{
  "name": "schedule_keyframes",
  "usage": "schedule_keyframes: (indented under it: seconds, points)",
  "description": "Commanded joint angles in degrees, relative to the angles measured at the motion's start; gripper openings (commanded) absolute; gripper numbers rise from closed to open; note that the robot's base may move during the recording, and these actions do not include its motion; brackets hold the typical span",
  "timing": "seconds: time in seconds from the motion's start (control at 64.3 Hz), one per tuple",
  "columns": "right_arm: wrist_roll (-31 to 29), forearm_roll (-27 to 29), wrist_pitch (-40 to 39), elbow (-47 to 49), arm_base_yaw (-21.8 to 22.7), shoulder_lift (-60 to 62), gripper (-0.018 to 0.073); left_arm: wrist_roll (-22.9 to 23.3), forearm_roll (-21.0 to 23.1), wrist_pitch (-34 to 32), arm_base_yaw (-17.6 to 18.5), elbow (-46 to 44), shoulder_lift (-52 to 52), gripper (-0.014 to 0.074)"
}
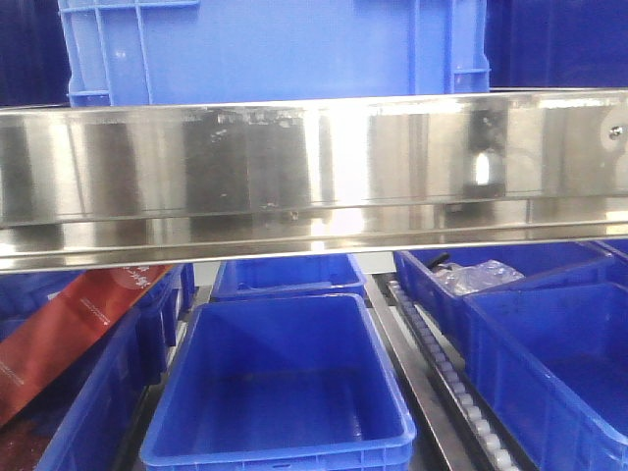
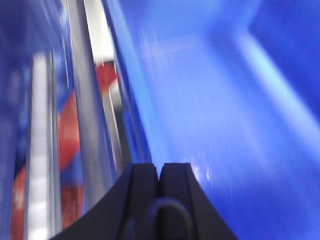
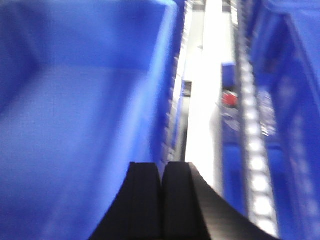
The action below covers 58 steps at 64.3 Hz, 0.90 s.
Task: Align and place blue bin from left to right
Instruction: 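Open both grippers to release the bin rims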
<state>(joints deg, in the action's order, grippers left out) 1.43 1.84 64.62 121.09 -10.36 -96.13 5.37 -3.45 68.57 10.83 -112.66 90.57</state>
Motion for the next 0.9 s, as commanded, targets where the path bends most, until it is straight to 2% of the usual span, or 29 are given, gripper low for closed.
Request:
schedule_keyframes:
  seconds: [0.0,0.249,0.358,0.529,0.731,0.887]
  points:
    - [-0.5,-1.4,-4.9,-5.6,0.1,5.0,-0.0069,-0.2,-0.1,-7.1,0.2,7.5,-6.6,-0.0111]
    - [-1.1,-1.4,-23.6,-29.7,0.1,20.3,-0.0069,-0.2,-0.5,-30.0,0.2,35.6,-26.7,-0.0111]
    - [-1.4,-1.4,-32.5,-41.0,0.1,28.3,-0.0069,-0.2,-0.7,-38.5,0.2,47.2,-34.9,-0.0111]
    - [-4.2,-1.8,-42.3,-60.3,0.1,41.3,-0.0069,-0.2,-2.2,-50.0,0.2,64.9,-48.8,-0.0111]
    - [-4.2,-1.8,-53.0,-81.5,0.1,57.2,-0.0069,-0.2,-3.3,-60.3,0.2,83.3,-64.1,-0.0111]
    - [-4.2,-1.8,-60.2,-96.7,0.1,70.4,-0.0069,-0.2,-3.3,-63.7,0.2,93.3,-72.8,-0.0111]
